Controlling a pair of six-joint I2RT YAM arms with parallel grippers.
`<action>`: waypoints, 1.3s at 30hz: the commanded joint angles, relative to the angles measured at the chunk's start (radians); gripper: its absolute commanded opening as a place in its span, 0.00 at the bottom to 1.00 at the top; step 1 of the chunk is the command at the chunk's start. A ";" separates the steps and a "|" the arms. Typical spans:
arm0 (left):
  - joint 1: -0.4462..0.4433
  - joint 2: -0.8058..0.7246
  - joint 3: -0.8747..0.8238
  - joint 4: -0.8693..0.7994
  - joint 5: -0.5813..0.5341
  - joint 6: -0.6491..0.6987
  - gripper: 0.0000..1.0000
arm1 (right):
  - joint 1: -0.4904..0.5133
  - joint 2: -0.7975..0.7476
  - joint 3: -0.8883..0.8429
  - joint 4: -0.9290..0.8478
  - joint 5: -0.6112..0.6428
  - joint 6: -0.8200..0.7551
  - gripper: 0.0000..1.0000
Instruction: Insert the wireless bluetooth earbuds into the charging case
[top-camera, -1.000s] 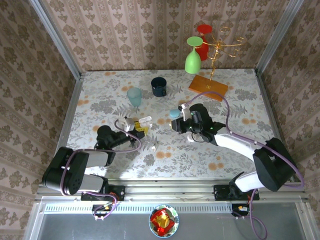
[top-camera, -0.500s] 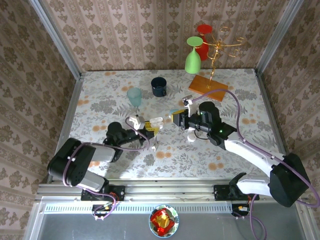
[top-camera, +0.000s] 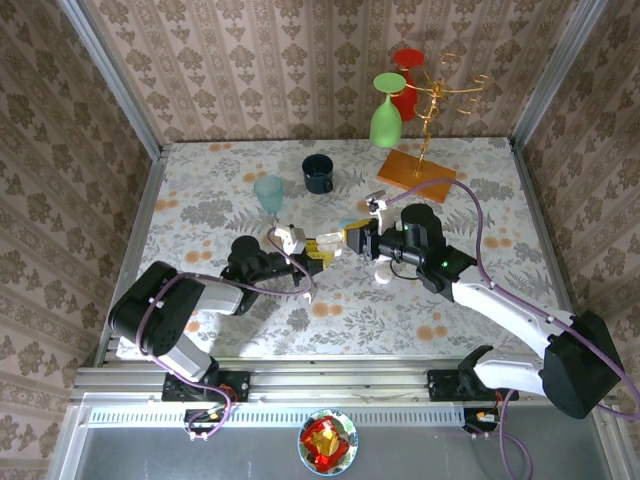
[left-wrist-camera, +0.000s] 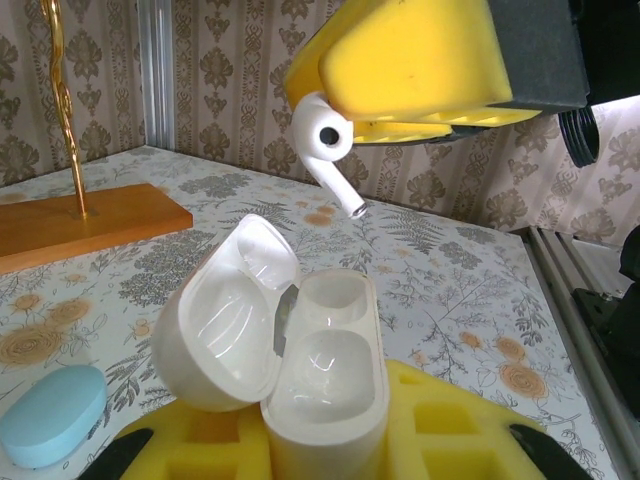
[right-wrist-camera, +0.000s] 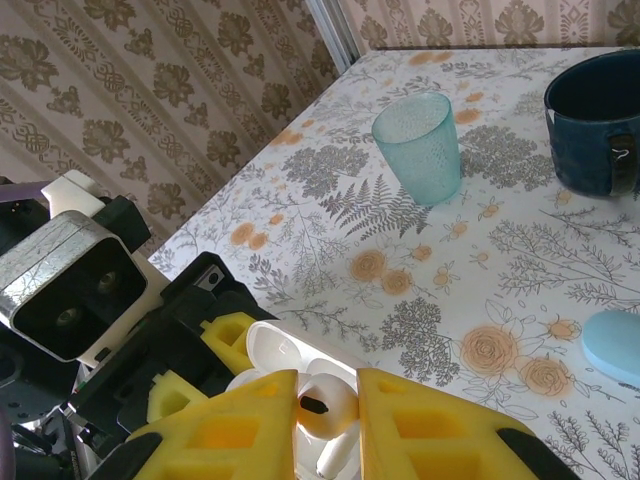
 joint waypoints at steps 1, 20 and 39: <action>-0.006 0.017 0.028 0.039 0.019 -0.014 0.00 | -0.003 -0.008 -0.013 0.025 -0.024 -0.017 0.22; -0.017 -0.006 0.044 0.042 0.040 -0.045 0.00 | -0.003 0.050 -0.022 0.068 -0.040 -0.011 0.22; 0.007 -0.044 0.049 0.043 0.030 -0.064 0.00 | 0.003 0.043 -0.059 0.048 -0.106 -0.043 0.25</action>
